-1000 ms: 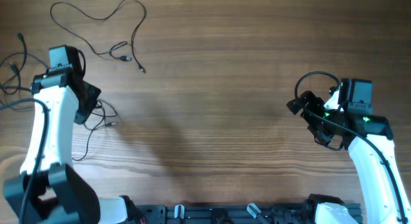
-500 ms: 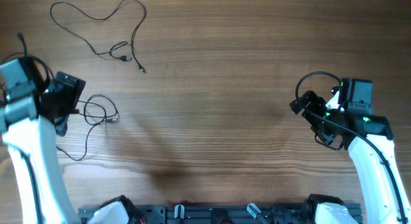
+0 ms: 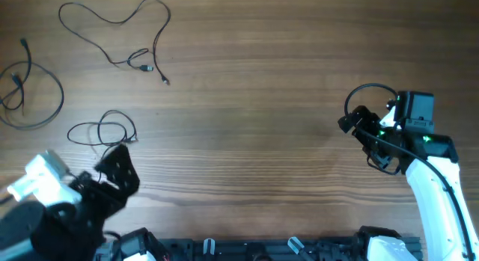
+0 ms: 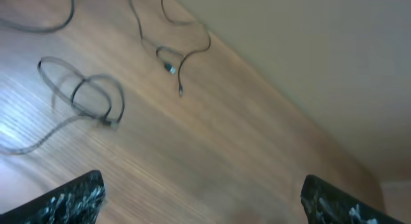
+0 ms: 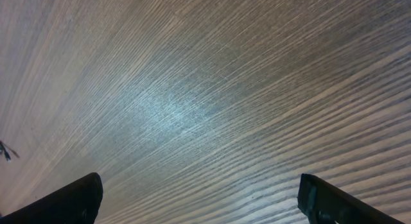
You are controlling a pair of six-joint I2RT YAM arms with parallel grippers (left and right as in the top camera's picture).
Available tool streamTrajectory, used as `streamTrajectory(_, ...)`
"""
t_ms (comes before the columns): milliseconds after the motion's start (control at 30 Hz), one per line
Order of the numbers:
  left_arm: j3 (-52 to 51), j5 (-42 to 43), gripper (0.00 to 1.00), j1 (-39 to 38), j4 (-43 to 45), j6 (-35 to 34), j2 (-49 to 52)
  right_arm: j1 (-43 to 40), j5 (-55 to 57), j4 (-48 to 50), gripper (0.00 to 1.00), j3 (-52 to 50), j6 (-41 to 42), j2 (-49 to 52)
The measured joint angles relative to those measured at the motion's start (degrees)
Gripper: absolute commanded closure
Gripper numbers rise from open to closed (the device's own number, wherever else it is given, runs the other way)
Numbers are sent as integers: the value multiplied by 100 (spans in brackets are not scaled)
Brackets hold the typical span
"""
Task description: Untangle cables
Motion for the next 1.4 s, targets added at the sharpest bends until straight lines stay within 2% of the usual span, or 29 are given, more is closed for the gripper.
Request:
streamTrajectory(133,-4,33,0,-227,-1005,22,-219,0,2,0,0,0,0,0)
streamTrajectory(267,-13,33,0,-282,-1532,39,-225,0,0,0,0,0,0,0)
streamTrajectory(467,-15,35,0,-931,-1611,39,-627,0,2,-2,0,0,0,0)
streamTrajectory(833,-24,50,0,-1998,-1639,39,-2721,0,0,0,0,0,-2,0)
streamTrajectory(1033,61,52,0,-2116,-2306,42,-2949,0,2,0,0,0,0,0)
streamTrajectory(1233,61,55,0,-2116,-2262,39,-2951,0,2,0,0,0,0,2)
streamTrajectory(1400,-66,-197,0,-2116,-629,42,-2962,0,0,0,0,0,0,2)
